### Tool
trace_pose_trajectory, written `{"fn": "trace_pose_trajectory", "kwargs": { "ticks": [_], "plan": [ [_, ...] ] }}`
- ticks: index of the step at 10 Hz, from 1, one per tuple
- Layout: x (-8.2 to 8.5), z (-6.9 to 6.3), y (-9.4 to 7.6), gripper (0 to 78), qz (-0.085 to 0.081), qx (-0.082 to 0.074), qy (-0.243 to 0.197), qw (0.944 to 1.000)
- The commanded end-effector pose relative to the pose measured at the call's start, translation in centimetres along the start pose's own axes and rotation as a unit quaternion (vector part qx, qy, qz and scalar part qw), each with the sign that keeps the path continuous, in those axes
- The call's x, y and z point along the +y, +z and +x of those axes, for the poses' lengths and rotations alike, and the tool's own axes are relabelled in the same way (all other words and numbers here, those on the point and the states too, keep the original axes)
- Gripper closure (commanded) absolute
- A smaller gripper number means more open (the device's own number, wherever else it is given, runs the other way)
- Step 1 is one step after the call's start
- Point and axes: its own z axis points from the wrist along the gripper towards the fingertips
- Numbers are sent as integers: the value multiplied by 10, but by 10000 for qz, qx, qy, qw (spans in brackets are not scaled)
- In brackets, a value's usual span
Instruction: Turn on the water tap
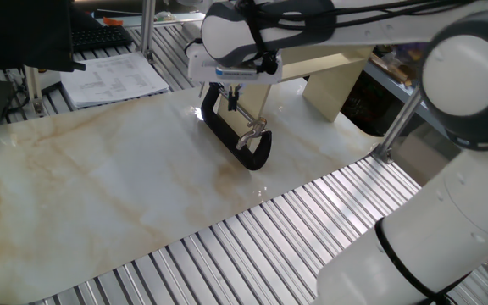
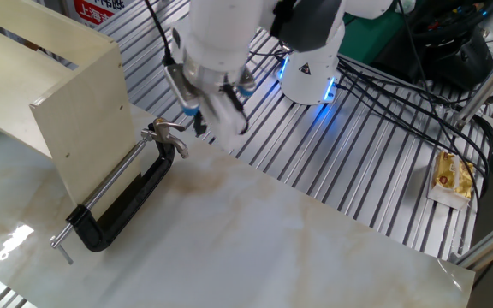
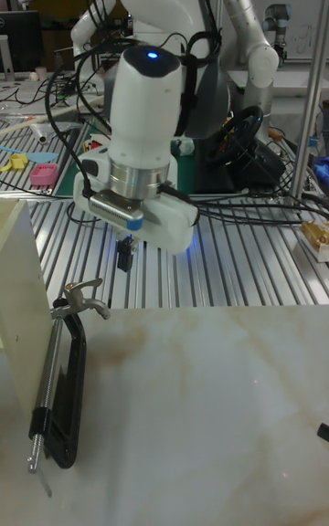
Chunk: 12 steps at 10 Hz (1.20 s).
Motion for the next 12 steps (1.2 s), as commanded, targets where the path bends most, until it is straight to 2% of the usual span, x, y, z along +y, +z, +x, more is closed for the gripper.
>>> {"fn": "trace_pose_trajectory", "kwargs": {
  "ticks": [1, 4, 6, 8, 12],
  "plan": [
    [-7, -15, 14, 776, -49, 5, 64, 10000],
    [0, -17, 28, 776, 202, -126, 135, 9996],
    [0, -18, 33, 776, 189, -117, 125, 9997],
    [-4, -19, 37, 776, 343, 27, 97, 9994],
    [-14, -24, 45, 776, 346, 14, -56, 9994]
  ]
}}
